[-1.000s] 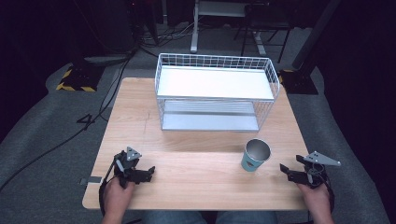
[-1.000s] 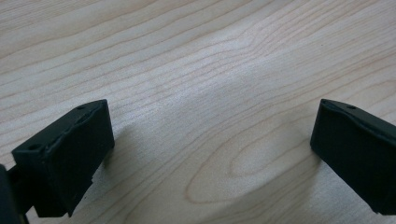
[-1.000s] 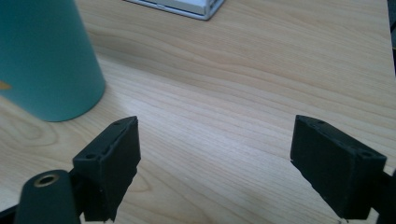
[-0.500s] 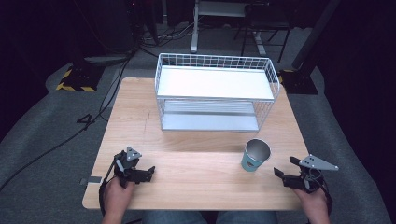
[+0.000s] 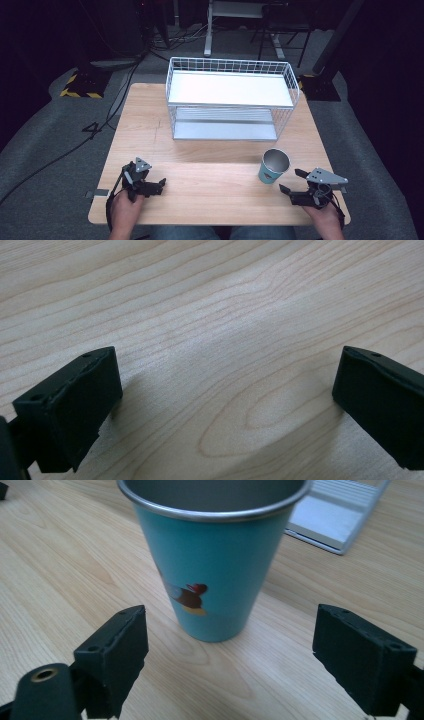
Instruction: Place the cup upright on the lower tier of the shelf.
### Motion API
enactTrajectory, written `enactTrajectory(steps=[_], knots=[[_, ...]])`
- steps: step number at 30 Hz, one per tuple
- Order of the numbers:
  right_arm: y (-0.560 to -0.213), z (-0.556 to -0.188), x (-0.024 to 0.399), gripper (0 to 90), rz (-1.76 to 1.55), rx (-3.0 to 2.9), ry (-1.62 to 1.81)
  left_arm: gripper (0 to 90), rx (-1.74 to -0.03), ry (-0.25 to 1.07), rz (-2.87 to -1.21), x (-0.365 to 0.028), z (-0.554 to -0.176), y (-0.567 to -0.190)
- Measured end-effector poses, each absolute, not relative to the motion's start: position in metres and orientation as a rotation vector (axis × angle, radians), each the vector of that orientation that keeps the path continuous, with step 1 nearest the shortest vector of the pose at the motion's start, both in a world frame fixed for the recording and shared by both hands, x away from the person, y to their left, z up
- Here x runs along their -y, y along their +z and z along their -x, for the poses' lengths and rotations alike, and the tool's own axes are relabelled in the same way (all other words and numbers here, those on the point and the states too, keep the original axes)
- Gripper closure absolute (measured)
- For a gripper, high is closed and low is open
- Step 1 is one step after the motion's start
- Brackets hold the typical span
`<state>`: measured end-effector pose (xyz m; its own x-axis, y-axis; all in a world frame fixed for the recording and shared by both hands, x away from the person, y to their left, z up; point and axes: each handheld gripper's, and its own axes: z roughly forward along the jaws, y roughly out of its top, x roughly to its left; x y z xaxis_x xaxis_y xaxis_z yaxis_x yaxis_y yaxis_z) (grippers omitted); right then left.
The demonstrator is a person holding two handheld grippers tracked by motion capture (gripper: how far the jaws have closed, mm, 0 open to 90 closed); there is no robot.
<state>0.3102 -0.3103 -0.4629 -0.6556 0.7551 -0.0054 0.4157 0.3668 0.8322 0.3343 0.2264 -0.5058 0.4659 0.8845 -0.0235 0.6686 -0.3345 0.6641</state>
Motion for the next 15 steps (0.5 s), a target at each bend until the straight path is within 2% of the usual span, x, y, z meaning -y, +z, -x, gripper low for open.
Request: enactTrajectory(steps=[15], knots=[[-0.477,-0.33,0.287,11.9,-1.015,-2.258,1.231,0.0,-1.295,0.464,-2.103,-0.225,-0.328,-0.506]])
